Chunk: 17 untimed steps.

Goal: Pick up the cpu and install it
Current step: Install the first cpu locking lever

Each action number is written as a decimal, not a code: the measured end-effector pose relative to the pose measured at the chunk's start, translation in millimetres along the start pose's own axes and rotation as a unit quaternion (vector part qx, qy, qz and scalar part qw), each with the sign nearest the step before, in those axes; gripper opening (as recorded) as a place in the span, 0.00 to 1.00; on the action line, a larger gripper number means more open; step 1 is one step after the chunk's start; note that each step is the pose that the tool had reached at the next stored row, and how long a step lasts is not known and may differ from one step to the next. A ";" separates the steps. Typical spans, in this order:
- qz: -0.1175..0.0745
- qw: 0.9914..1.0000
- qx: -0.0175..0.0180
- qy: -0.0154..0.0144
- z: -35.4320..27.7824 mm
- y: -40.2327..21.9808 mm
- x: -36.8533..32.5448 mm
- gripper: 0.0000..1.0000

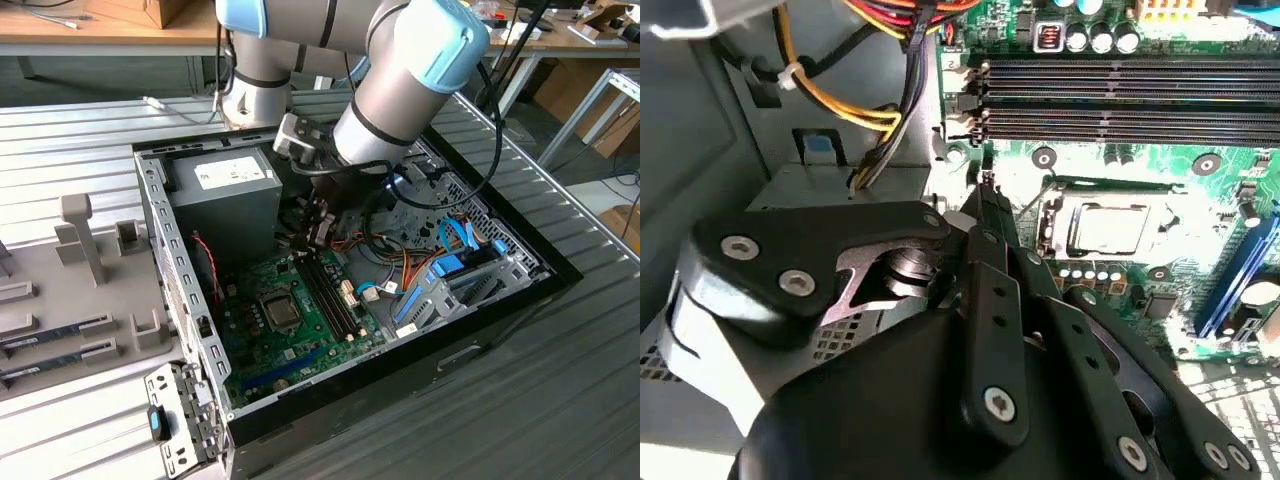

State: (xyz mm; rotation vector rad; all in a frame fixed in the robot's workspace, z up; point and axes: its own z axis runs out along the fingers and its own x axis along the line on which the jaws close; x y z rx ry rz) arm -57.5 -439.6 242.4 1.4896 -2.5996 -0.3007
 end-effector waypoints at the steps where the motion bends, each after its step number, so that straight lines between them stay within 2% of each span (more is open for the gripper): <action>1: -0.026 1.000 -0.001 0.004 2.5 2.9 -3.5 0.11; 2: -0.044 0.999 -0.003 0.004 4.6 6.6 -3.1 0.11; 5: -0.055 0.998 -0.004 0.005 5.2 7.8 -2.2 0.11; 8: -0.066 0.998 -0.004 0.008 5.1 7.7 0.1 0.11; 10: -0.076 0.997 -0.003 0.010 5.0 7.2 3.6 0.11; 17: -0.093 0.996 -0.002 0.014 4.5 4.4 12.7 0.11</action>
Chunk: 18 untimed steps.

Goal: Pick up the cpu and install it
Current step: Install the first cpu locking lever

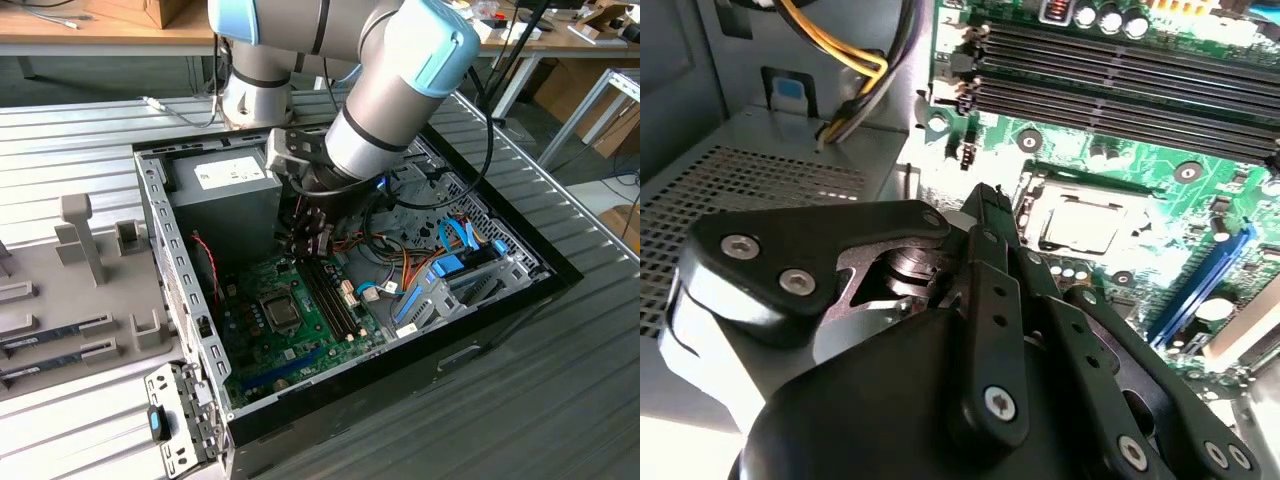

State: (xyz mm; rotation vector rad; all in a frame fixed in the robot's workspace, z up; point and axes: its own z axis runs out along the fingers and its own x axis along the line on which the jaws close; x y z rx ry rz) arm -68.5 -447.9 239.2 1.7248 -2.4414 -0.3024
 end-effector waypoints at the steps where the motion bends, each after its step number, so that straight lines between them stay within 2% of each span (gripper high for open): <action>1: -0.002 1.000 0.000 0.001 -0.1 -0.3 1.1 0.11; 4: -0.008 1.000 0.000 0.002 -0.3 -1.2 4.0 0.11; 11: -0.036 0.999 0.000 0.009 -0.5 -2.7 8.8 0.11; 15: -0.059 0.998 0.000 0.015 0.4 -3.6 10.6 0.11; 18: -0.092 0.995 0.000 0.023 0.9 -3.8 10.7 0.11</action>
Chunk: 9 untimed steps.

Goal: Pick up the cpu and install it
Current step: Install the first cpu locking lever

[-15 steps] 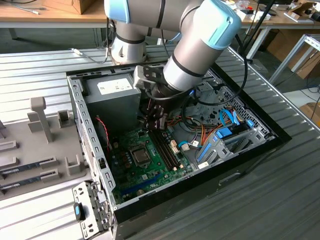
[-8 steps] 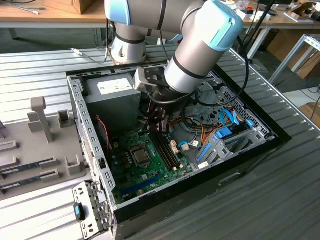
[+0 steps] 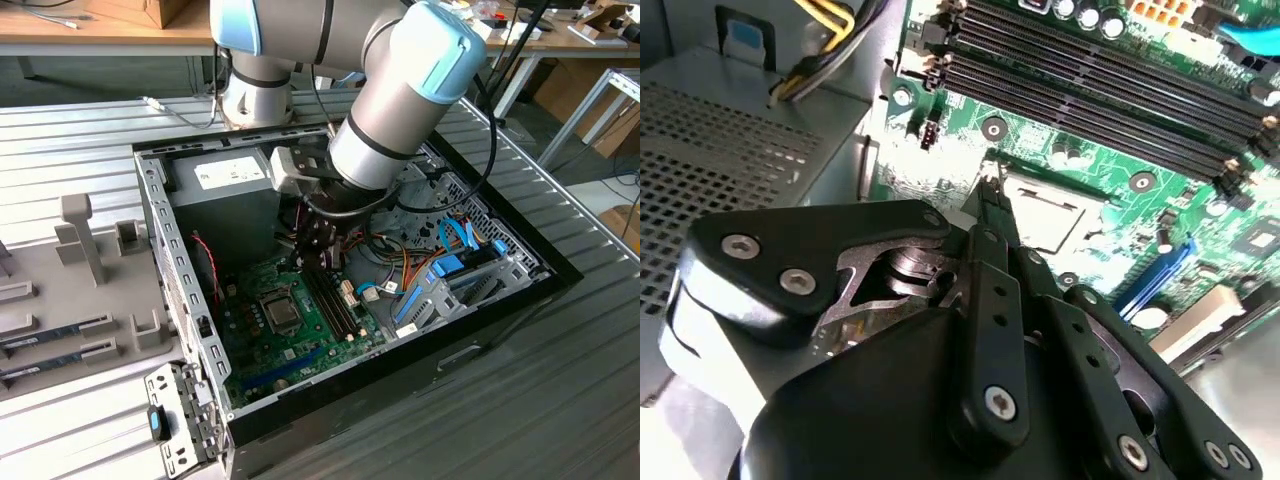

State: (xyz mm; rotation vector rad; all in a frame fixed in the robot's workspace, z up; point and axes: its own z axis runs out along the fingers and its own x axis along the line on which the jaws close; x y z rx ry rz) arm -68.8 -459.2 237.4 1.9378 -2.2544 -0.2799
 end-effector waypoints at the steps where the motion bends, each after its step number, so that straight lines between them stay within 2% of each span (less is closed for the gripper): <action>1: -0.008 1.000 0.000 0.002 0.1 0.0 0.0 0.11; 3: -0.044 0.999 0.000 0.011 0.3 -0.1 0.0 0.11; 4: -0.055 0.998 0.000 0.014 0.3 -0.1 0.0 0.11; 5: -0.069 0.997 0.000 0.017 0.3 -0.1 0.0 0.11; 8: -0.085 0.996 0.000 0.022 0.3 0.0 0.1 0.11; 9: -0.086 0.996 0.000 0.022 0.0 0.0 0.1 0.11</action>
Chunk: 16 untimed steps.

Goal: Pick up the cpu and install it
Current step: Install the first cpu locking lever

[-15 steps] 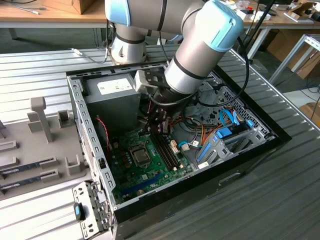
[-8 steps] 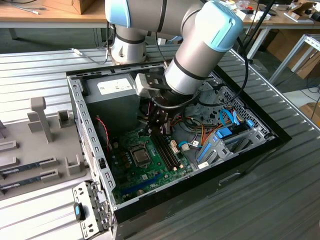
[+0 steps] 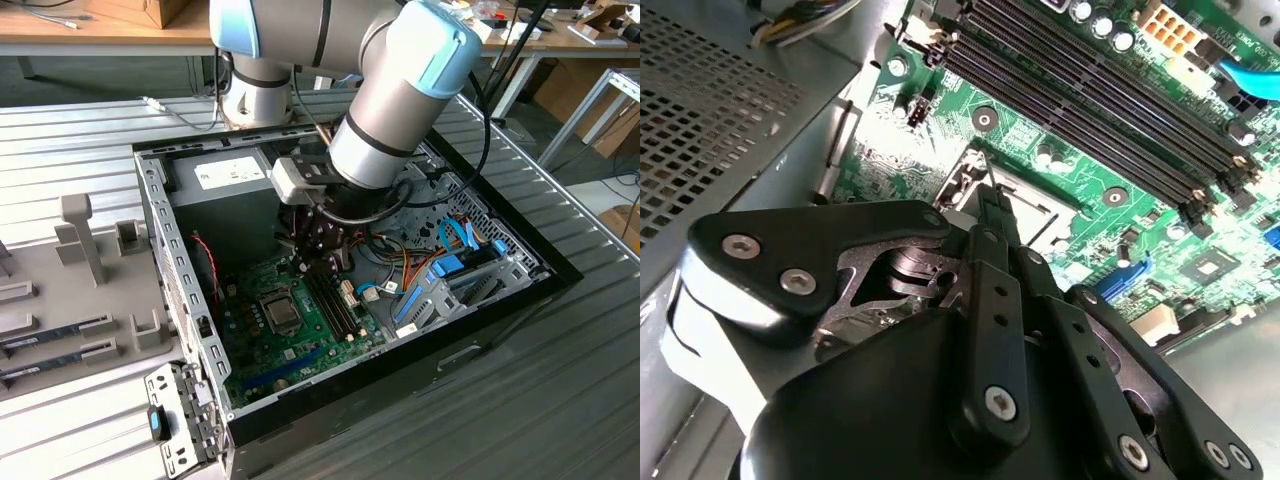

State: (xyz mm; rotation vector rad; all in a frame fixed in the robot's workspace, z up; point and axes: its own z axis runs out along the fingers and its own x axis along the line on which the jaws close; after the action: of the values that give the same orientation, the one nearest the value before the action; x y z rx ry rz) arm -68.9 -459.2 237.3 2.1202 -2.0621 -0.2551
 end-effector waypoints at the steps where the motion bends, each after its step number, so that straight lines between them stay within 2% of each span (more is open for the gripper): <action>1: 0.000 1.000 0.000 0.000 -0.6 0.2 0.0 0.11; 4: -0.001 1.000 0.000 0.000 -4.1 1.0 -0.1 0.11; 5: -0.001 1.000 0.000 0.002 -4.3 1.1 -0.2 0.11; 7: 0.001 1.000 0.000 0.018 -4.4 1.1 -0.1 0.11; 8: 0.004 0.999 -0.001 0.032 -4.4 1.1 -0.2 0.11; 9: 0.007 0.999 -0.001 0.043 -4.6 1.1 -0.2 0.11; 13: 0.007 0.999 -0.001 0.044 -4.6 1.1 -0.2 0.11; 14: 0.007 0.999 0.002 0.044 -4.4 1.2 -0.2 0.11; 16: 0.008 0.999 0.013 0.045 -4.3 1.1 -0.2 0.11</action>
State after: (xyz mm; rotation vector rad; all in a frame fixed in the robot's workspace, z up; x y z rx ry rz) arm -68.9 -459.1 241.8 2.0886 -2.0413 -0.1301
